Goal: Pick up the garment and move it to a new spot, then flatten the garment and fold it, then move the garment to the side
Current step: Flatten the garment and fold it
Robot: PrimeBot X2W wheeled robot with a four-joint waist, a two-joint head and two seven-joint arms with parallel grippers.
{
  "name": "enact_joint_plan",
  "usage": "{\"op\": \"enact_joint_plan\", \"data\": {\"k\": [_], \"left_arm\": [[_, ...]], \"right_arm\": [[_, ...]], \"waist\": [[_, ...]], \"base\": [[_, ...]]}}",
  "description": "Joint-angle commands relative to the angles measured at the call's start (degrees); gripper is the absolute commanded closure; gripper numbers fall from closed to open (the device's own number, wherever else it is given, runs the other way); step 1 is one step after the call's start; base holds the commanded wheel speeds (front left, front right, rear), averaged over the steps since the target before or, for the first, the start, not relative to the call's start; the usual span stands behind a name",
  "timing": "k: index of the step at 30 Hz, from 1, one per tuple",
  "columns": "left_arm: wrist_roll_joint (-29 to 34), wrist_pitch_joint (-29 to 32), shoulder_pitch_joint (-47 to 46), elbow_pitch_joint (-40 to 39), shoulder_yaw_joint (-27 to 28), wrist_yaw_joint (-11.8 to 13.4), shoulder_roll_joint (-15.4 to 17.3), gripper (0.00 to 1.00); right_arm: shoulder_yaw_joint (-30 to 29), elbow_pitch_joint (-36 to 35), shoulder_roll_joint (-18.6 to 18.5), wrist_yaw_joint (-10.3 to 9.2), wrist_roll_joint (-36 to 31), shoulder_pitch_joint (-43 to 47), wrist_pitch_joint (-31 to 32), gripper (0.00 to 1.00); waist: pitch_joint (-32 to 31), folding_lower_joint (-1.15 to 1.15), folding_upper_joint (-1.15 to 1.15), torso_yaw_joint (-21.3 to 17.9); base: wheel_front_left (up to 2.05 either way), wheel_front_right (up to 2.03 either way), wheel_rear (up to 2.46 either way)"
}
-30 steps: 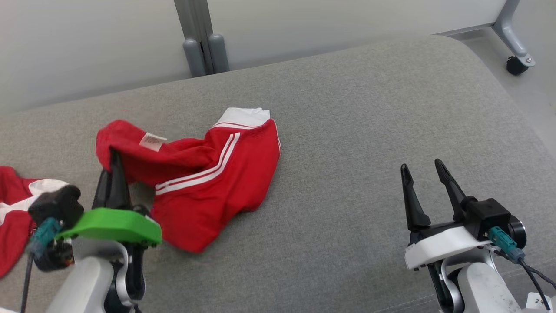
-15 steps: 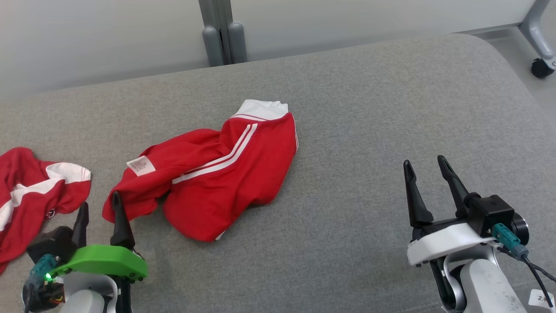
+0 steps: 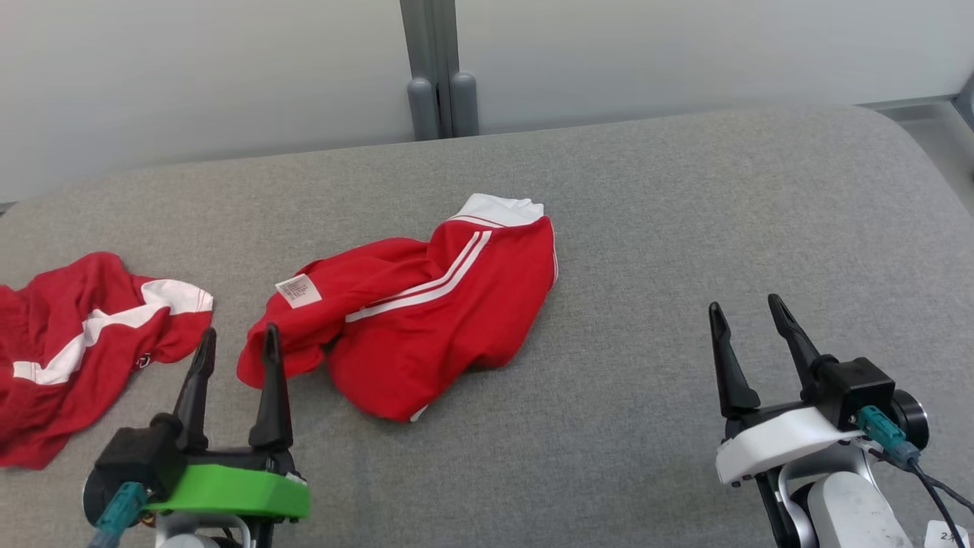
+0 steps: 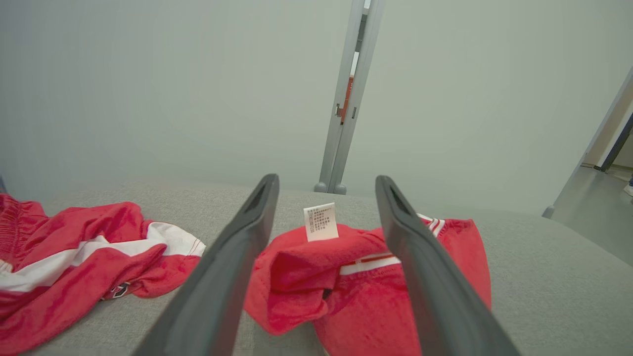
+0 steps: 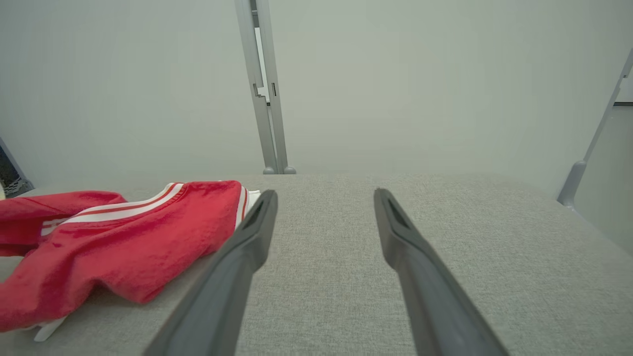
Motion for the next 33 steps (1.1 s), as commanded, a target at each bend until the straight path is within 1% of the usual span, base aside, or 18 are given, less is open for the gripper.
{"op": "enact_joint_plan", "data": {"k": [1,3,6,10,12,16,19,23,27,29,33], "left_arm": [[1.0,0.0,1.3,0.5,0.2,-1.1,-0.5,0.00],[2.5,0.0,2.1,1.5,0.1,-2.3,-1.3,0.00],[3.3,0.0,2.5,2.1,0.4,-3.4,-2.1,0.00],[3.7,0.0,2.4,2.8,1.1,-4.0,-2.9,0.00],[3.9,0.0,2.3,3.1,1.4,-4.1,-3.2,0.00],[4.1,0.0,1.9,3.4,1.6,-4.4,-3.7,0.00],[3.9,0.0,1.3,3.7,1.3,-4.4,-3.9,0.00],[3.2,0.0,0.6,3.8,-0.2,-4.4,-4.1,0.00],[2.8,0.0,-0.4,4.2,-1.8,-4.4,-4.2,0.00],[2.7,0.0,-0.8,4.3,-2.3,-4.4,-4.2,0.00],[2.6,0.0,-1.3,4.2,-2.7,-4.4,-4.2,0.00]], "right_arm": [[0.2,0.1,-0.1,-0.04,-0.4,0.6,0.3,0.00],[0.4,0.5,-0.2,-0.04,-0.4,1.2,0.5,0.00],[0.7,0.8,-0.1,-0.04,-0.4,1.5,0.8,0.00],[2.0,0.9,-0.1,-0.04,-0.1,1.0,1.5,0.00],[4.0,1.1,-0.1,-0.03,0.5,-0.4,2.2,0.00],[10.8,3.0,-0.1,-0.04,2.0,-4.6,6.2,0.00],[16.5,5.9,-0.2,-0.04,3.9,-9.4,10.5,0.00],[22.5,11.7,-0.2,-0.04,7.6,-14.8,15.2,0.00],[27.1,17.4,-0.2,-0.04,11.8,-19.3,17.4,0.00],[28.9,19.8,-0.2,-0.04,14.6,-20.8,18.0,0.00],[31.6,23.8,-0.2,-0.04,18.2,-23.5,18.5,0.00]], "waist": [[-1.1,0.00,0.00,1.0],[-1.6,0.00,0.00,1.4],[-2.0,0.00,0.00,1.9],[-2.3,0.00,0.00,2.8],[-2.3,0.00,0.00,3.1],[-2.0,0.00,0.00,3.9],[-1.4,0.00,0.00,5.1],[-0.4,0.00,0.00,6.8],[0.6,0.00,0.00,9.1],[1.1,0.00,0.00,10.1],[1.9,0.00,0.00,11.5]], "base": [[0.00,0.00,0.00],[0.00,0.00,0.00],[0.00,0.00,0.00],[0.00,0.00,0.00],[0.00,0.00,0.00],[0.00,0.00,0.00],[0.00,0.00,0.00],[0.00,0.00,0.00],[0.00,0.00,0.00],[0.00,0.00,0.00],[0.00,0.00,0.00]]}}
